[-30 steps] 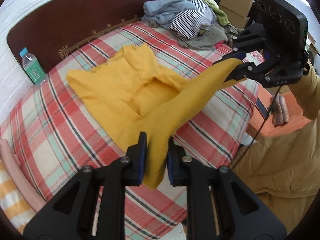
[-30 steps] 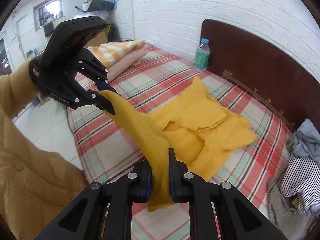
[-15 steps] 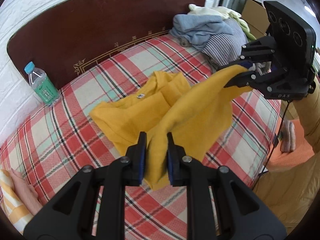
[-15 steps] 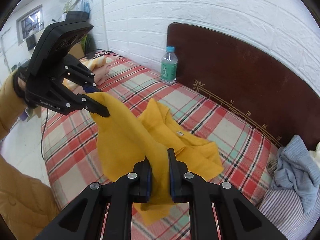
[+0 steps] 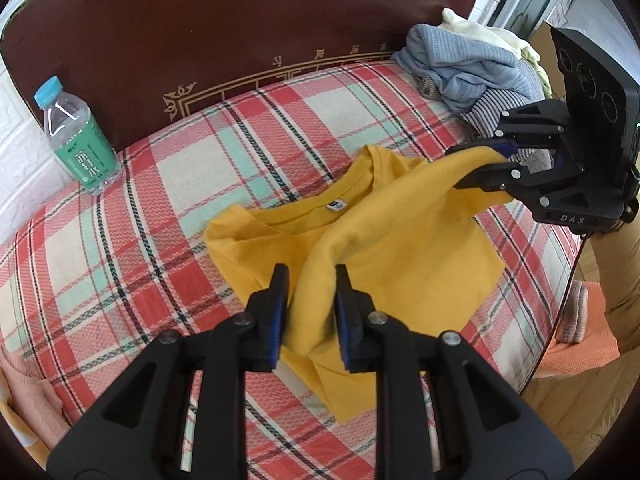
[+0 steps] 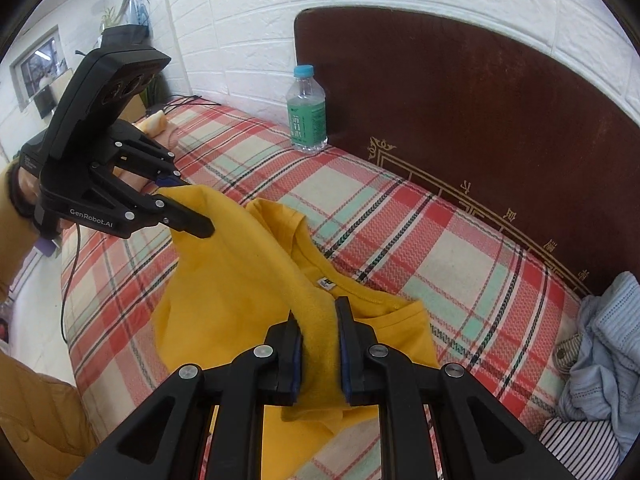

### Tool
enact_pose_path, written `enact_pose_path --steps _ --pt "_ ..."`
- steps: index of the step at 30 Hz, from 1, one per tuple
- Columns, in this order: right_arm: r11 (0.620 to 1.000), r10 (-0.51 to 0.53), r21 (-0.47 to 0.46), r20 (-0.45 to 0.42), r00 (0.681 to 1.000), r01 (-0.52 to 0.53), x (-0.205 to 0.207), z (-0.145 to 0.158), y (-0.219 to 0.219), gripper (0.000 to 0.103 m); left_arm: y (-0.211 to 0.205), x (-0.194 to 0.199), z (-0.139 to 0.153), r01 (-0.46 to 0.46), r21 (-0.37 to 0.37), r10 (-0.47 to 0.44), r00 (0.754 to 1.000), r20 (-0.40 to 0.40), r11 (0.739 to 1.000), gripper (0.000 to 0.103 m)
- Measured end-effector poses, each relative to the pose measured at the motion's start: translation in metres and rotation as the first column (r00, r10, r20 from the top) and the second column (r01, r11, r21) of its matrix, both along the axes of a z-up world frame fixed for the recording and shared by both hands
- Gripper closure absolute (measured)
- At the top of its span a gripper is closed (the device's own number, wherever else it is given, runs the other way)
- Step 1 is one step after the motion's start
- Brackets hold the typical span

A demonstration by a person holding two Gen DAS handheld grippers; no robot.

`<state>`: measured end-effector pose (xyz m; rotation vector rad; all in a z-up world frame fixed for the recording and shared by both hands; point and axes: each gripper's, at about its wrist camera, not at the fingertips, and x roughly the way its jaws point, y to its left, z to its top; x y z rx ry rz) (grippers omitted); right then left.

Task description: Fold clothes

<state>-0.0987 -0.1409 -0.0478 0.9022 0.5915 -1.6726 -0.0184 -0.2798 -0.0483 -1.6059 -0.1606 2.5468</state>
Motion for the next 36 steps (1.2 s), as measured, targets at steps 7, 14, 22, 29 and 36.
enact_pose_path --steps 7,14,22,29,36 --pt "0.999 -0.028 0.025 0.042 0.999 0.027 -0.017 -0.017 -0.01 0.088 -0.009 -0.01 -0.016 -0.05 -0.001 0.05 0.999 0.005 0.999 0.072" --pt "0.996 -0.083 0.047 0.073 0.994 0.079 -0.032 -0.033 -0.016 0.086 -0.018 -0.016 -0.023 -0.136 -0.02 0.134 0.99 -0.051 0.991 0.058" --pt "0.989 -0.135 0.065 0.088 0.987 0.13 -0.043 -0.046 -0.023 0.071 -0.032 -0.009 -0.016 -0.227 -0.012 0.223 0.964 -0.143 0.974 0.055" --pt "0.975 -0.224 0.022 0.105 0.969 0.223 -0.058 -0.036 -0.014 0.056 -0.026 -0.002 -0.019 -0.206 -0.002 0.202 0.962 -0.182 0.979 0.05" --pt "0.958 -0.285 -0.009 0.121 0.951 0.288 -0.068 -0.027 -0.006 0.053 -0.008 0.005 -0.027 -0.124 0.006 0.123 0.973 -0.194 0.992 0.043"
